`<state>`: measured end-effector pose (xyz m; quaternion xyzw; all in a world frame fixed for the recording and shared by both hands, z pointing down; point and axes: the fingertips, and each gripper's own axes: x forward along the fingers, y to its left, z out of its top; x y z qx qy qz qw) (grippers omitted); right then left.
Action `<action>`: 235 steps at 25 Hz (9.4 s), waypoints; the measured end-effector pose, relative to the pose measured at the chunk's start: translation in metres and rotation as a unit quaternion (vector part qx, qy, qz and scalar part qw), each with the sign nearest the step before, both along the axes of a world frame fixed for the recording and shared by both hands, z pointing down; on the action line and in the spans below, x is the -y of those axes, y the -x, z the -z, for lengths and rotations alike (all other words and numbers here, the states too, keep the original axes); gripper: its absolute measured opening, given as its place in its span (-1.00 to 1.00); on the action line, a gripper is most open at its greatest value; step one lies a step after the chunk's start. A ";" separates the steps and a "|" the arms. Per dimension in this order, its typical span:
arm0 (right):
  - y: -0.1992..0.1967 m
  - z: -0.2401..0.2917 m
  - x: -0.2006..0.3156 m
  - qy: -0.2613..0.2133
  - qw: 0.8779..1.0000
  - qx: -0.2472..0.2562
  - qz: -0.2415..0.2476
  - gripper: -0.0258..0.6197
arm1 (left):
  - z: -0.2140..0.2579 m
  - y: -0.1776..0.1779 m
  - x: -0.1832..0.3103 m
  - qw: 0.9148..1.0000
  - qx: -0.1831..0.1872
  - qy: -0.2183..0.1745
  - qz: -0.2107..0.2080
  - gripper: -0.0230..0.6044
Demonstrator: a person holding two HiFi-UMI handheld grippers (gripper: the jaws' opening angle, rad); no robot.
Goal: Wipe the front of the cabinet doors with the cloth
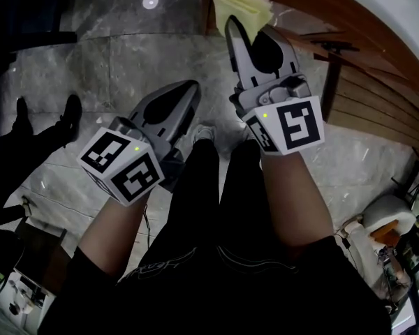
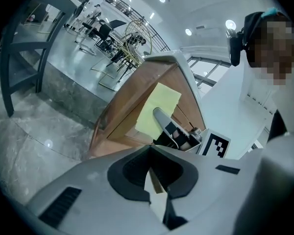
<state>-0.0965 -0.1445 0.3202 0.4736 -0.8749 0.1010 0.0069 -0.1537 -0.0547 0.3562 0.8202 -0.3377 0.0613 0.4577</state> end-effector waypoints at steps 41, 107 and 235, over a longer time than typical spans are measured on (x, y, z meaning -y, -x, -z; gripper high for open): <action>-0.228 0.006 -0.019 -0.010 0.988 0.004 -0.154 -0.79 | -0.004 -0.141 -0.034 0.994 0.024 0.026 -0.100 -0.91; 0.000 -0.075 0.003 0.076 0.995 -0.010 0.058 -0.79 | -0.037 0.042 -0.015 0.993 0.044 0.064 0.088 -0.91; -0.109 -0.175 -0.004 0.197 0.980 -0.018 -0.026 -0.79 | -0.076 0.005 -0.031 0.983 0.052 0.122 0.128 -0.91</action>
